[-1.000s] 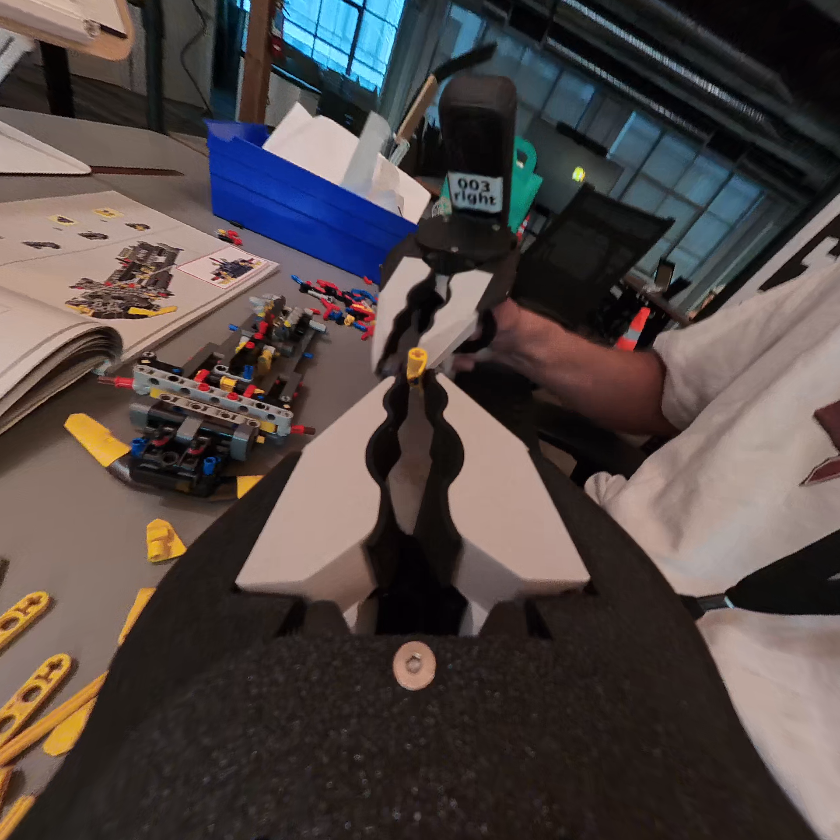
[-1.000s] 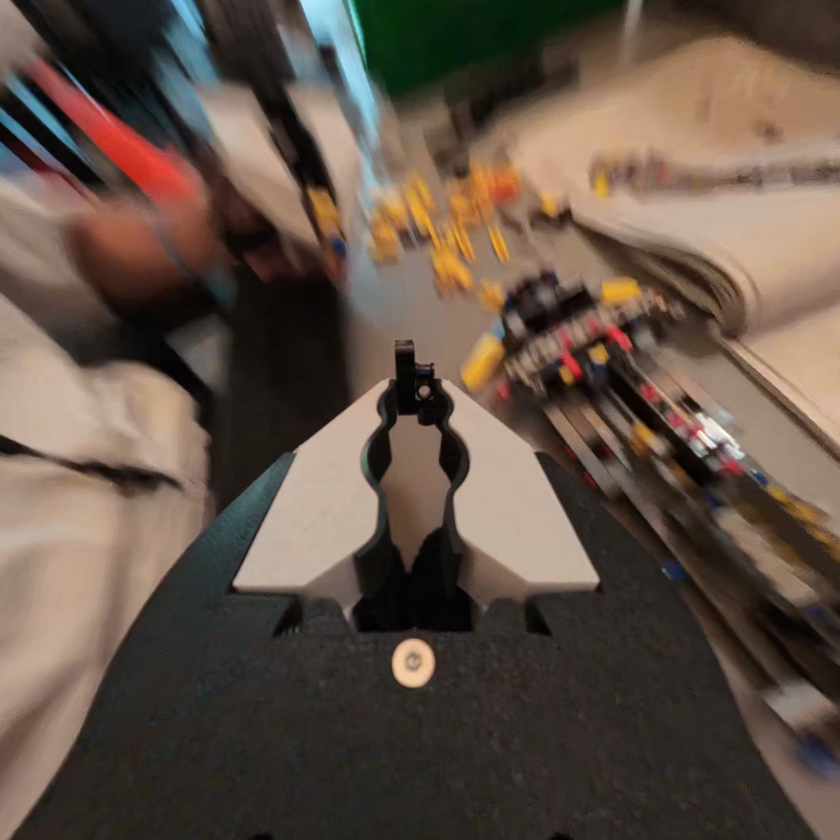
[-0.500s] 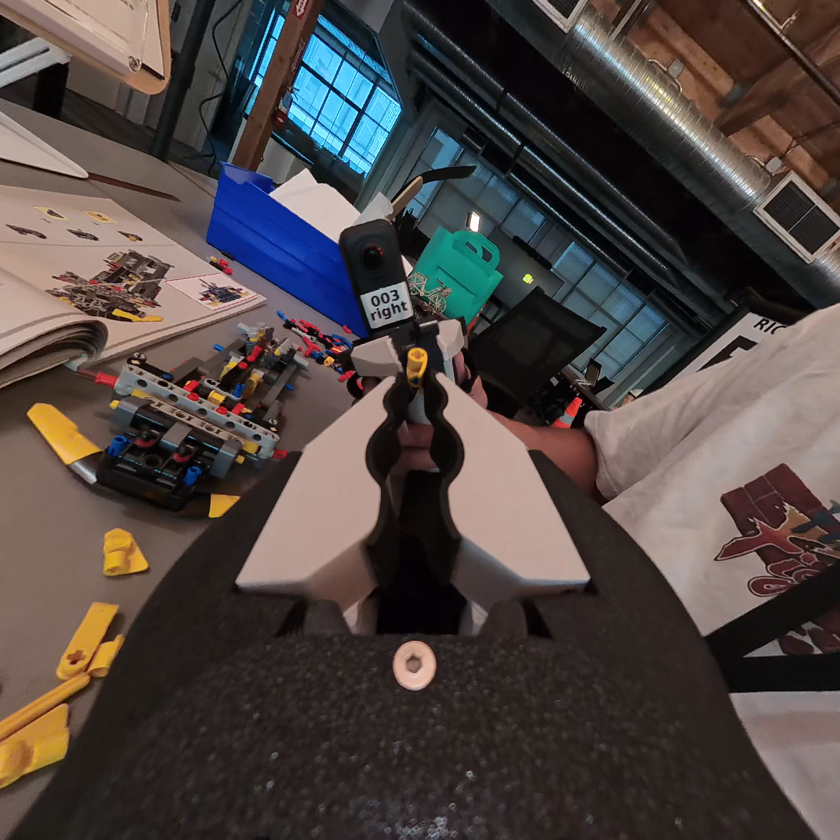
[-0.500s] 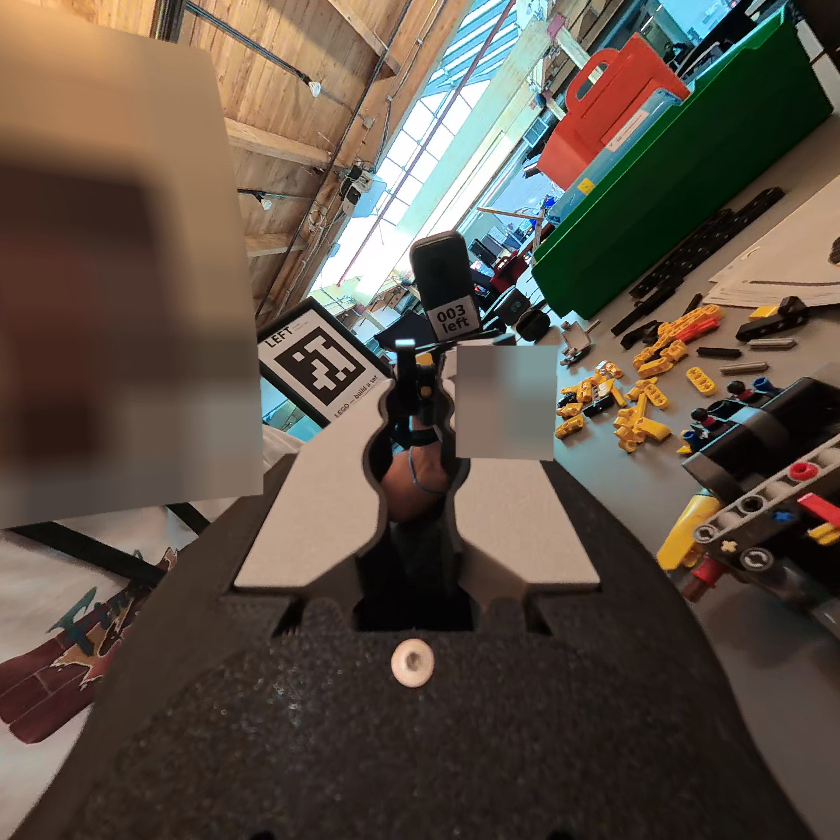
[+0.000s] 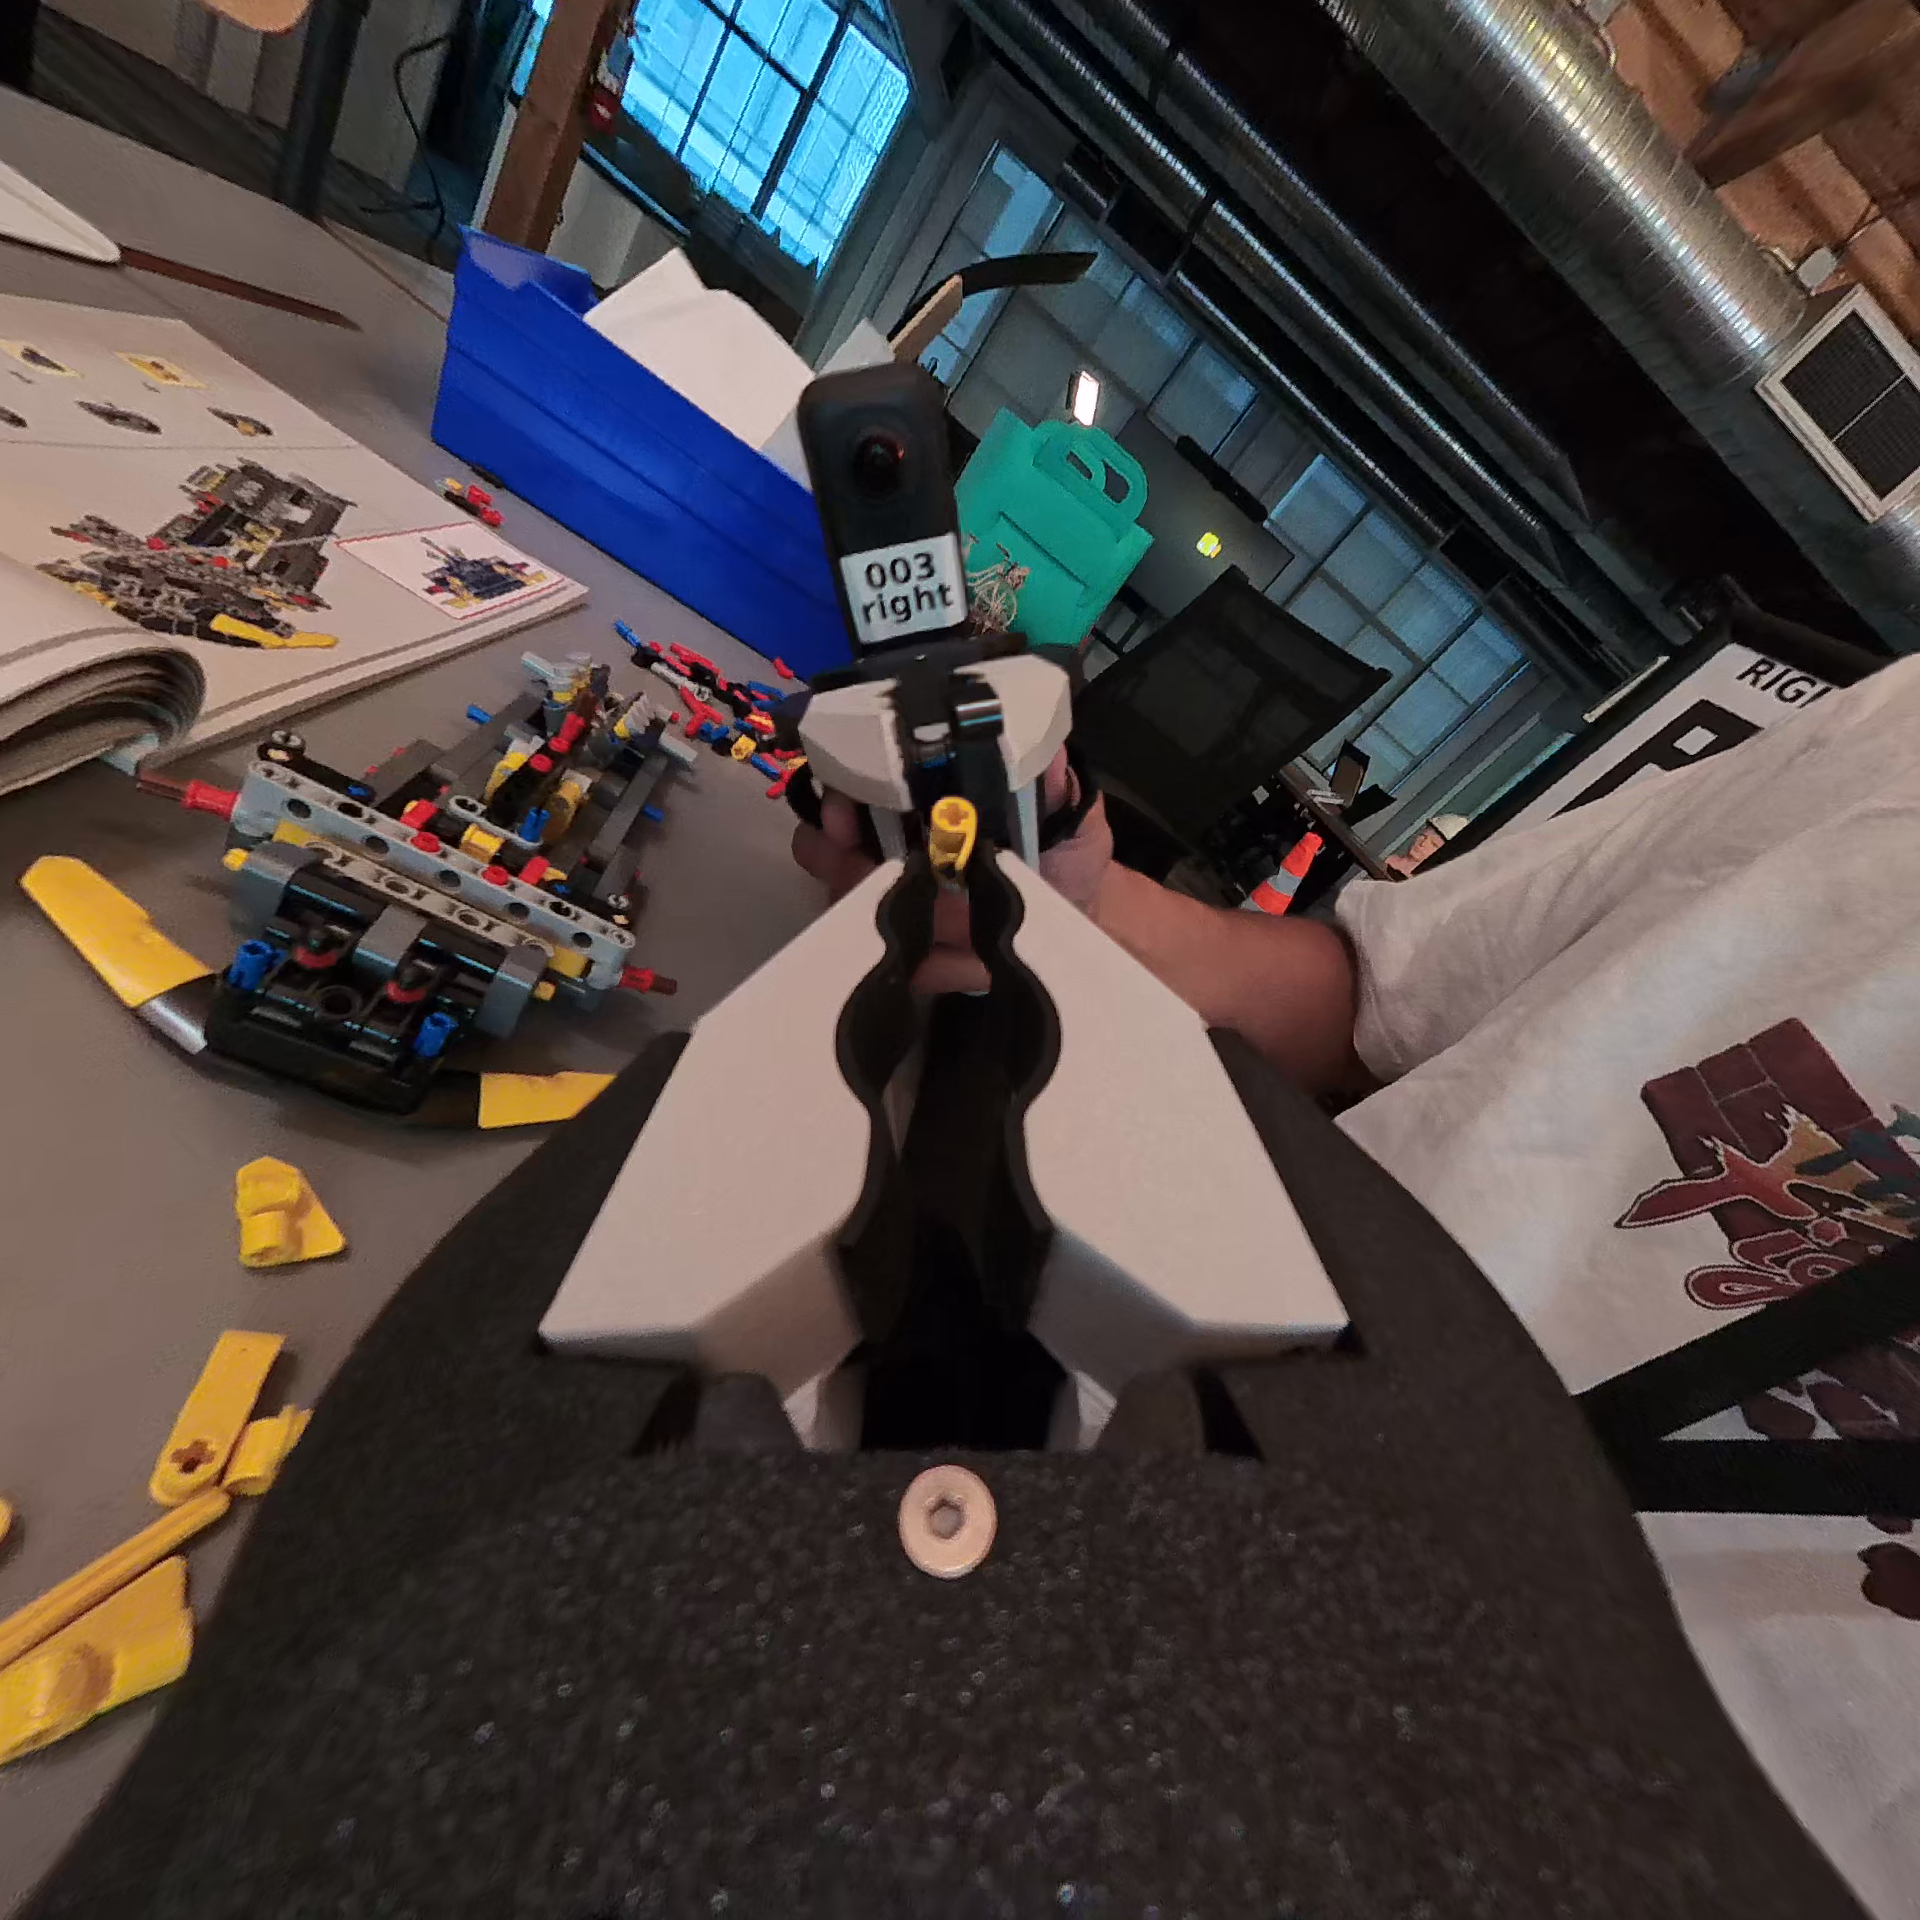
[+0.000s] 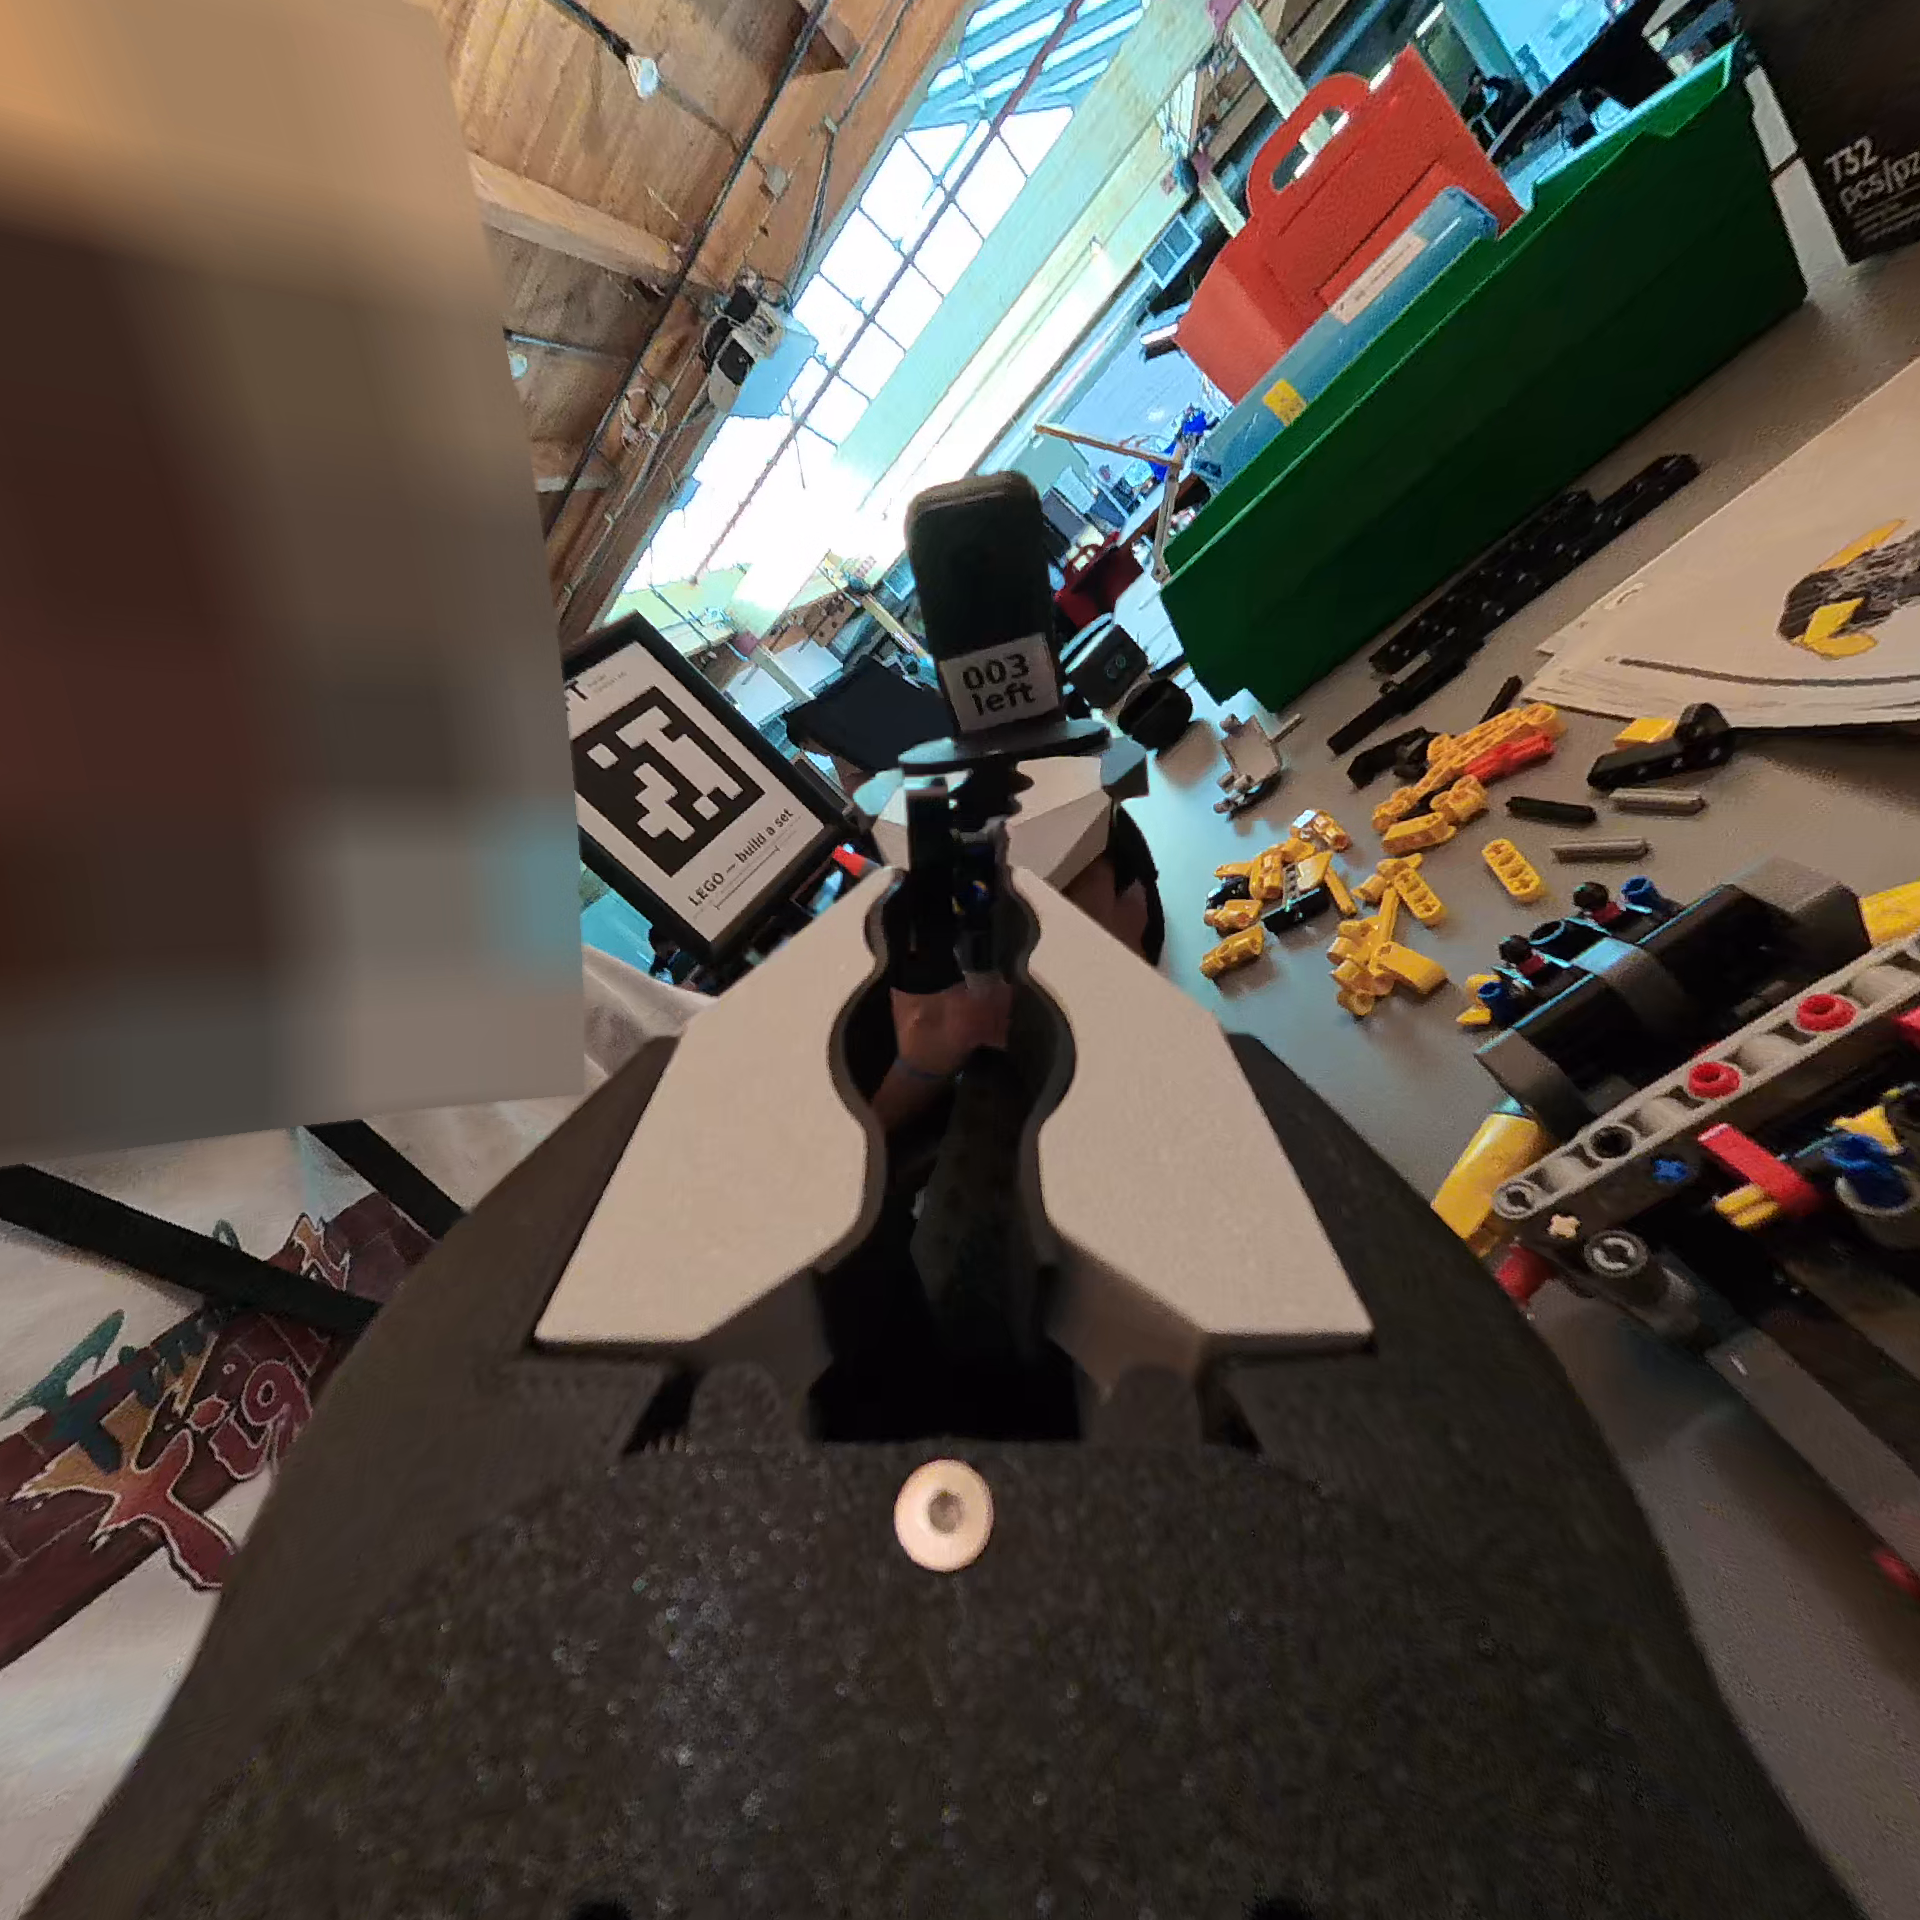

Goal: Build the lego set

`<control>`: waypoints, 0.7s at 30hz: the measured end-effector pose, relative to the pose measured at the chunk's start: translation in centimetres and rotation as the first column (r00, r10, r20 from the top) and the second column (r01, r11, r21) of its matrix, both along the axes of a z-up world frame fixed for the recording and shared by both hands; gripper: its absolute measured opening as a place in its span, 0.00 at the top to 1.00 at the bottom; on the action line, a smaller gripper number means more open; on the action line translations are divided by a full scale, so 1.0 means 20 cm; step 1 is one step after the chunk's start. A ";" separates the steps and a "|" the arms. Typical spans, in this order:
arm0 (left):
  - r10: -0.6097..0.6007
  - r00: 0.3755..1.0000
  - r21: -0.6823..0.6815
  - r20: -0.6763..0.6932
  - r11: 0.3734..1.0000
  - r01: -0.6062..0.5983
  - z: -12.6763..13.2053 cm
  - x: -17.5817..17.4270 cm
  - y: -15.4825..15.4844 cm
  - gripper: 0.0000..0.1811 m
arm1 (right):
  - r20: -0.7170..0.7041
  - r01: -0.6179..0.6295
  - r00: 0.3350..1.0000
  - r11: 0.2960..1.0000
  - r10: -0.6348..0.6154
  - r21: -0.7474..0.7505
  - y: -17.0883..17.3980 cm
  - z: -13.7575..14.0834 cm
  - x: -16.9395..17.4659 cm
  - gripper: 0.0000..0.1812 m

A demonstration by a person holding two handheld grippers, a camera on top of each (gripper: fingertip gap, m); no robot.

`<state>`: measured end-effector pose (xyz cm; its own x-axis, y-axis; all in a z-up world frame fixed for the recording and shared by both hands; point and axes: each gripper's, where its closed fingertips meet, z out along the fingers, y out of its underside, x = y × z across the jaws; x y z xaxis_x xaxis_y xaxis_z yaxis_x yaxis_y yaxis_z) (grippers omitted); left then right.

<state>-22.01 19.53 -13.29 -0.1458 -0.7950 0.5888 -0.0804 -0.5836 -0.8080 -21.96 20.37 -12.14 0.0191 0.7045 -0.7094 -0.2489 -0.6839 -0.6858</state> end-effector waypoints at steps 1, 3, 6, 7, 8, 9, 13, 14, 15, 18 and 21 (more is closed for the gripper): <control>-0.006 1.000 -0.006 -0.013 1.000 0.006 -0.01 0.00 0.00 0.97 | 0.016 0.001 1.000 1.000 -0.001 0.005 0.00 -0.01 0.00 0.92; -0.023 0.999 -0.018 -0.033 1.000 0.023 -0.03 0.00 0.00 0.97 | 0.045 -0.004 0.999 1.000 0.003 0.014 -0.01 -0.02 0.00 0.92; -0.037 0.997 -0.018 -0.063 0.999 0.036 -0.05 0.00 0.00 0.97 | 0.096 -0.007 0.995 1.000 0.004 0.030 -0.01 -0.05 0.00 0.92; -0.037 0.996 -0.011 -0.079 0.999 0.036 -0.06 0.00 0.00 0.97 | 0.126 -0.007 0.992 0.999 0.002 0.040 -0.01 -0.06 0.00 0.92; -0.038 0.995 0.000 -0.089 0.999 0.039 -0.06 0.00 0.00 0.97 | 0.146 -0.013 0.989 0.999 0.006 0.049 -0.01 -0.07 0.00 0.92; -0.040 0.994 0.014 -0.098 0.999 0.042 -0.07 0.00 0.00 0.97 | 0.153 -0.017 0.988 0.998 0.009 0.053 -0.02 -0.08 -0.01 0.92; -0.031 0.992 0.056 -0.125 0.998 0.039 -0.09 -0.01 0.00 0.97 | 0.139 -0.016 0.990 1.000 0.012 0.025 -0.02 -0.09 -0.02 0.92; -0.022 0.992 0.059 -0.125 0.998 0.029 -0.09 -0.01 0.00 0.97 | 0.127 -0.014 0.992 1.000 0.013 0.009 -0.01 -0.09 -0.01 0.92; -0.009 0.992 0.068 -0.126 0.998 0.018 -0.09 -0.01 0.01 0.97 | 0.117 -0.010 0.993 1.000 0.010 -0.003 0.00 -0.09 -0.01 0.92; 0.013 0.993 0.090 -0.117 0.996 -0.003 -0.08 -0.02 0.01 0.97 | 0.121 -0.012 0.993 1.000 0.012 -0.002 -0.01 -0.10 -0.02 0.92; 0.013 0.994 0.074 -0.105 0.997 -0.005 -0.07 -0.02 0.02 0.97 | 0.137 -0.003 0.991 1.000 0.001 0.015 -0.01 -0.11 -0.03 0.92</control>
